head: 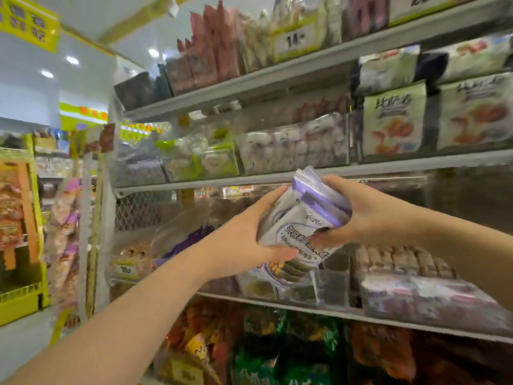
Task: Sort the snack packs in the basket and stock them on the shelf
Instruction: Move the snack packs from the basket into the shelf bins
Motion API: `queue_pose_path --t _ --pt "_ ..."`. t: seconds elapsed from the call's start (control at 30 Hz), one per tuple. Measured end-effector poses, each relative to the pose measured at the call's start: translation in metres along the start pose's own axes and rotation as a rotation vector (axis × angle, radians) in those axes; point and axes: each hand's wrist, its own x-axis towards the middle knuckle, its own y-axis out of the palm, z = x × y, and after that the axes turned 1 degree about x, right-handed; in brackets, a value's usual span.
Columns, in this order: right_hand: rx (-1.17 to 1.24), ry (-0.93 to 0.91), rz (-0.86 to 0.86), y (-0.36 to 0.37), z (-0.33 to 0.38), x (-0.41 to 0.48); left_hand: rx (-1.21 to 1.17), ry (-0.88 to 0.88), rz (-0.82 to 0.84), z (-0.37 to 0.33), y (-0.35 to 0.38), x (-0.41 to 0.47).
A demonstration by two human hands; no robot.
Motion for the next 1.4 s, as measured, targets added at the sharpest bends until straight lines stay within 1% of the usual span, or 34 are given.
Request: queue_pose_path --t 0.1,0.2,0.27,0.37,0.47,0.6,0.7,0.77,0.87,0.97,1.0,1.07,1.13,1.17,1.2,1.3,1.33,1.37,1.4 --pt "-0.278 -0.149 -0.287 -0.020 -0.007 0.001 -0.018 0.133 -0.105 -0.001 0.010 0.042" --pt "-0.573 -0.230 -0.475 -0.029 -0.021 0.005 0.094 0.222 -0.245 0.005 0.019 0.079" --pt "-0.791 -0.234 -0.552 -0.032 -0.035 0.008 0.143 0.242 -0.272 0.015 0.024 0.097" --pt "-1.013 -0.236 -0.599 -0.031 -0.054 0.016 0.228 0.159 -0.267 0.035 0.032 0.114" --pt "-1.104 -0.240 -0.636 -0.029 -0.071 0.023 0.201 0.128 -0.269 0.055 0.036 0.124" --pt "-1.177 -0.189 -0.606 -0.024 -0.090 0.034 0.225 0.014 -0.240 0.070 0.043 0.134" --pt "-1.220 -0.077 -0.533 -0.021 -0.102 0.046 0.256 -0.070 -0.157 0.081 0.041 0.142" --pt "-1.228 0.002 -0.479 -0.019 -0.109 0.056 0.279 -0.121 -0.101 0.087 0.038 0.144" --pt "-1.187 0.118 -0.357 -0.020 -0.119 0.080 0.291 -0.161 -0.082 0.095 0.030 0.138" --pt "-0.992 0.291 -0.177 -0.022 -0.130 0.108 0.399 -0.174 -0.043 0.103 0.023 0.124" --pt "-0.905 0.321 -0.128 -0.022 -0.133 0.117 0.408 -0.169 -0.026 0.105 0.022 0.119" --pt "-0.769 0.328 -0.033 -0.020 -0.139 0.132 0.434 -0.137 0.005 0.107 0.022 0.111" --pt "-0.693 0.325 0.059 -0.019 -0.147 0.144 0.477 -0.103 0.015 0.107 0.023 0.108" --pt "-0.657 0.351 0.095 -0.020 -0.153 0.148 0.483 -0.092 0.011 0.108 0.024 0.107" --pt "-0.603 0.406 0.136 -0.020 -0.159 0.152 0.478 -0.085 0.004 0.109 0.025 0.106" --pt "-0.362 0.653 0.251 -0.015 -0.172 0.158 0.472 -0.074 -0.016 0.113 0.028 0.105" --pt "-0.337 0.687 0.270 -0.014 -0.173 0.159 0.475 -0.069 -0.026 0.114 0.029 0.105" --pt "-0.341 0.683 0.280 -0.013 -0.174 0.159 0.479 -0.066 -0.037 0.115 0.030 0.105" --pt "-0.381 0.632 0.275 -0.013 -0.172 0.158 0.487 -0.065 -0.045 0.116 0.031 0.105"
